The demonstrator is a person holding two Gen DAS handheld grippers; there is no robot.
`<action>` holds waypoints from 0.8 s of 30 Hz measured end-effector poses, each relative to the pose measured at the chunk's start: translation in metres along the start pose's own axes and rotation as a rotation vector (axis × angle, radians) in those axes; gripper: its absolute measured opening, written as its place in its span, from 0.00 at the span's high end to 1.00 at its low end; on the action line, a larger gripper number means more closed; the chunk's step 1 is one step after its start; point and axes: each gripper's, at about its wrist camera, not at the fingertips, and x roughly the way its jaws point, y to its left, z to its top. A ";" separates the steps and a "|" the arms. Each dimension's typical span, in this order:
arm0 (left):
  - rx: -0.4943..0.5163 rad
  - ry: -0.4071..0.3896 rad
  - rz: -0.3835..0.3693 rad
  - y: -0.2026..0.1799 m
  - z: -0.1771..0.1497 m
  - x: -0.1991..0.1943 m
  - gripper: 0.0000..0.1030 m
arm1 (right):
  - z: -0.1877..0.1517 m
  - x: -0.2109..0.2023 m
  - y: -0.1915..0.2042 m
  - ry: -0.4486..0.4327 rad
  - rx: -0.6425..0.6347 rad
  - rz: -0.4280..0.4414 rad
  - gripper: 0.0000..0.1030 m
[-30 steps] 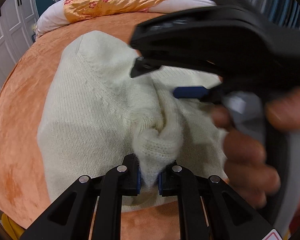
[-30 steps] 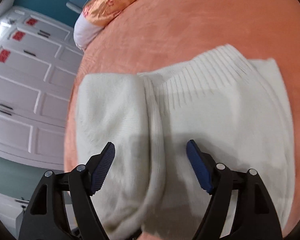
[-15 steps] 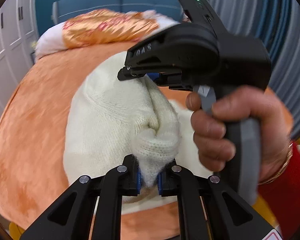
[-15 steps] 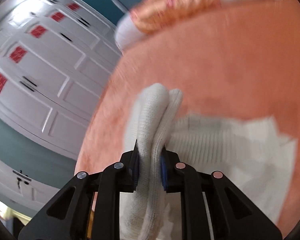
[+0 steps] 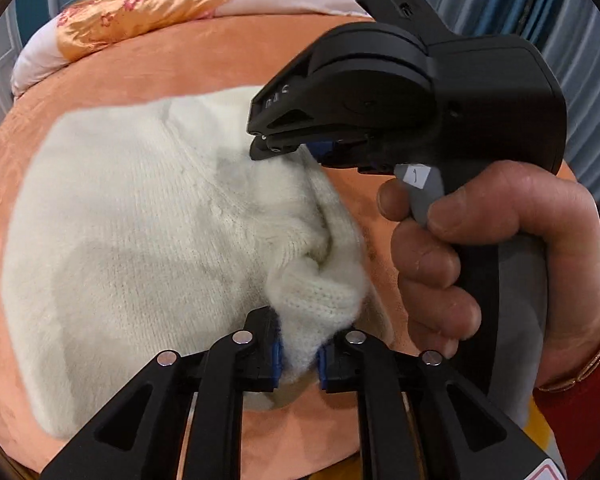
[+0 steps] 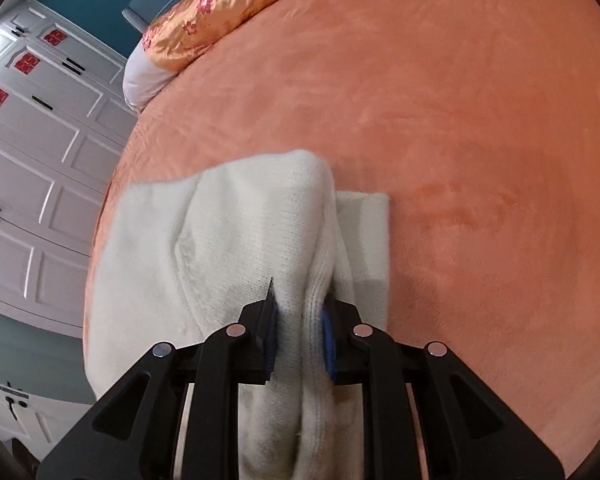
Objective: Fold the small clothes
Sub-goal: 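Grasp the other side edge with the right tool and fold it over, then release the cardigan with both tools and press the folded bundle flat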
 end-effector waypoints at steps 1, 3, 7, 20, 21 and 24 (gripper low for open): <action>-0.020 -0.006 -0.014 0.005 -0.001 -0.009 0.86 | 0.000 -0.007 0.000 0.000 -0.005 0.006 0.80; -0.044 -0.024 -0.058 0.017 -0.003 -0.028 0.78 | -0.007 -0.032 0.009 -0.049 -0.024 0.042 0.78; -0.075 -0.085 -0.084 0.050 -0.033 -0.076 0.55 | -0.037 -0.081 0.003 -0.125 0.003 0.135 0.61; -0.137 -0.043 0.136 0.117 -0.081 -0.068 0.36 | -0.107 -0.058 0.018 -0.044 0.085 0.216 0.43; -0.115 -0.045 0.164 0.114 -0.078 -0.063 0.36 | -0.105 -0.055 0.018 -0.048 0.091 0.210 0.43; -0.094 -0.049 0.195 0.120 -0.073 -0.052 0.54 | -0.090 -0.052 0.029 -0.055 0.055 0.180 0.90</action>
